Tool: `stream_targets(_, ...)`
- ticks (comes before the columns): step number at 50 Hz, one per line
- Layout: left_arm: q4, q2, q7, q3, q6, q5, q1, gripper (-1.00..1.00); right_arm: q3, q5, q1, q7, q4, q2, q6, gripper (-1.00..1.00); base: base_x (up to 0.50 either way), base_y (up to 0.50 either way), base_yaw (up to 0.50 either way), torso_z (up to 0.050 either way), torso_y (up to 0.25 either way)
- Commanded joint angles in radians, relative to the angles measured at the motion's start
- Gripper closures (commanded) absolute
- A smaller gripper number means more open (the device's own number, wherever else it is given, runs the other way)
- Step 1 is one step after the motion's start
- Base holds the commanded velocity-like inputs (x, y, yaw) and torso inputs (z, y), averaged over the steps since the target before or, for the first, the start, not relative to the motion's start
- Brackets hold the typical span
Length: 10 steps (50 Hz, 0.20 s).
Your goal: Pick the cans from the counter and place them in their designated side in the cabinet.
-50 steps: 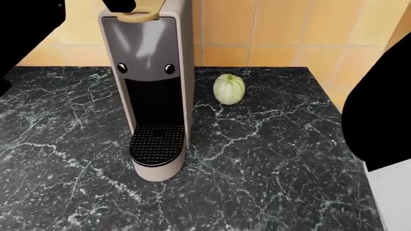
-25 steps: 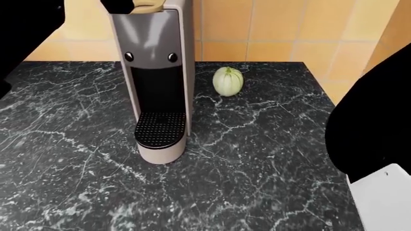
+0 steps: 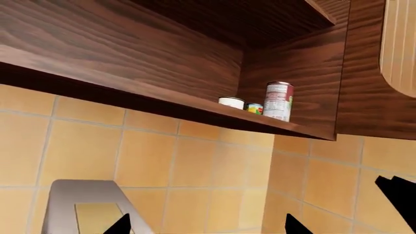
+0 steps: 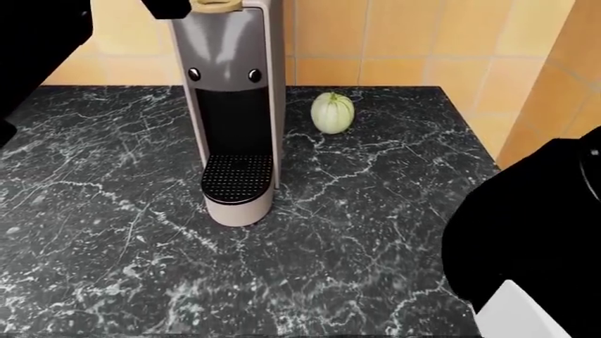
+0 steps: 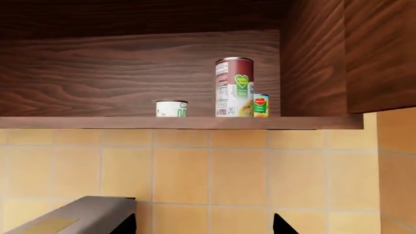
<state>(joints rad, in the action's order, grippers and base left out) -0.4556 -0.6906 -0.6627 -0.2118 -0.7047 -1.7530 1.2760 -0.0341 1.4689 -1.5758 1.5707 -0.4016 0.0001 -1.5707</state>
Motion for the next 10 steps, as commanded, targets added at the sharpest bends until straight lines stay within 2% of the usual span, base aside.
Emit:
stream_targets(1, -0.006, -0.001, 0.0, 0.006, 0.011, 0.004, -0.014, -1.0, 0.006, 0.006, 0.072, 0.0, -0.055, 0.0, 0.0, -1.0, -0.06, 0.0, 0.0, 0.0, 0.0)
stream_targets(10, -0.006, 0.0, 0.004, 0.006, 0.016, 0.009, -0.021, -1.0, 0.008, 0.014, 0.094, 0.0, -0.07, 0.0, 0.0, -1.0, -0.06, 0.0, 0.0, 0.0, 0.0)
